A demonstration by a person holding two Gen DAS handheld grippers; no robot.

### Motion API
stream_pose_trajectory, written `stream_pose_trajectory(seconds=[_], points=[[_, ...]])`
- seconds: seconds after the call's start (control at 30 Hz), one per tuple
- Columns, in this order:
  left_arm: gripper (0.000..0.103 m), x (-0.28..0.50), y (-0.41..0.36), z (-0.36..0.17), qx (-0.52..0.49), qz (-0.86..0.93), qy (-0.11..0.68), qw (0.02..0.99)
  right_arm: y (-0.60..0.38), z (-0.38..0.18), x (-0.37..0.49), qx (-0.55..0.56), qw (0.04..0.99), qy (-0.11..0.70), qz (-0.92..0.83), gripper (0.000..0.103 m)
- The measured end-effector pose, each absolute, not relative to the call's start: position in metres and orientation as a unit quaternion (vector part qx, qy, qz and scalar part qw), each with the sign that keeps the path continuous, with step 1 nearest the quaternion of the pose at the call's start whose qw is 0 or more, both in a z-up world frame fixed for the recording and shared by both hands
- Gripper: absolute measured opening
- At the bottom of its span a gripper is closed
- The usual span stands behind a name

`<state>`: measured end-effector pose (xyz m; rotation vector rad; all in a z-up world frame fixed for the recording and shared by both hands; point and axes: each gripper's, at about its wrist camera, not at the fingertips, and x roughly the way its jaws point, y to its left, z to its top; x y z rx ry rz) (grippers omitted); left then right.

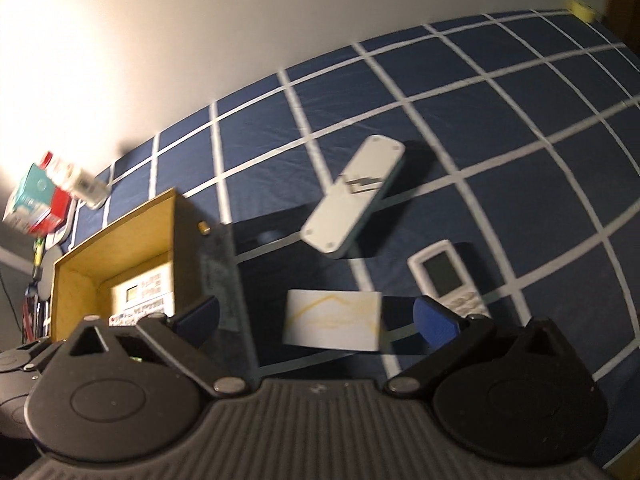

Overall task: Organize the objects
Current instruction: 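Lift both grippers out of the box toward the white card, then close the left gripper on the white card while the right gripper grasps its other end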

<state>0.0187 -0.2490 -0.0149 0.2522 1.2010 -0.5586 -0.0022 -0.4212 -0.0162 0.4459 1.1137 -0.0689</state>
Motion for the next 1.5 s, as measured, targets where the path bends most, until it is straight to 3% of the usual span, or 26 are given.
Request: stream_pose_trajectory(seconds=[0.43, 1.03, 1.5], points=[[0.103, 0.028, -0.305, -0.053, 0.168, -0.287, 0.584, 0.741, -0.462, -0.056, 0.000, 0.251, 0.797, 0.547, -0.052, 0.103], [0.102, 0.067, -0.326, -0.118, 0.174, -0.290, 0.642, 0.688, -0.470, -0.124, 0.034, 0.267, 0.753, 0.598, -0.064, 0.103], [0.087, 0.082, -0.315, -0.149, 0.129, -0.304, 0.680, 0.654, -0.462, -0.154, 0.051, 0.300, 0.725, 0.619, -0.032, 0.101]])
